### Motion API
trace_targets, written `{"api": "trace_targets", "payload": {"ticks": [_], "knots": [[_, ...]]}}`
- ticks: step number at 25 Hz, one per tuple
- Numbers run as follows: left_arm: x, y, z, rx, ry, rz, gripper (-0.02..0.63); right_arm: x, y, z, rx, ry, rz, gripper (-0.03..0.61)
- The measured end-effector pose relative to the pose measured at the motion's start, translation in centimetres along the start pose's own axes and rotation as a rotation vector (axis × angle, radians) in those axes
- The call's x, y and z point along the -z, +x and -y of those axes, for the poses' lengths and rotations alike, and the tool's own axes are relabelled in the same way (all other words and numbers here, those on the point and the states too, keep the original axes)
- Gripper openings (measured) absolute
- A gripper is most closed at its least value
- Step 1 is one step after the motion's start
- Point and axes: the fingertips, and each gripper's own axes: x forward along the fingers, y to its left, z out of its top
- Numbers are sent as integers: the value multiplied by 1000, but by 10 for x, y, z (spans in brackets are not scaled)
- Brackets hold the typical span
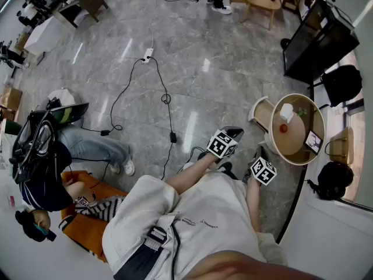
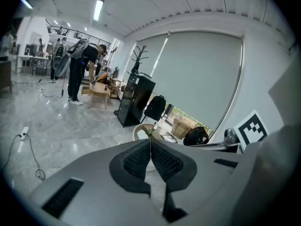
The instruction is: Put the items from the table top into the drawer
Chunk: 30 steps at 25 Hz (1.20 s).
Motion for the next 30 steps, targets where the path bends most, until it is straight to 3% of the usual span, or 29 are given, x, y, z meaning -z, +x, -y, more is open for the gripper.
{"api": "trace_targets", "payload": {"ticks": [6, 13, 17, 23, 30], "knots": [[-10, 9, 14, 9, 36, 0, 21, -21, -6, 5, -11, -46, 32, 41], [-8, 25, 41, 21, 57, -20, 21, -8, -18, 44, 16, 13, 33, 41], [-5, 34, 52, 23, 79, -33, 21, -7, -17, 49, -15, 43, 47, 41], [2, 45, 56, 9, 59, -22, 21, -10, -13, 53, -31, -34, 47, 41], [1, 59, 73, 23, 29, -10, 21, -18, -25, 73, -50, -44, 45, 41]]}}
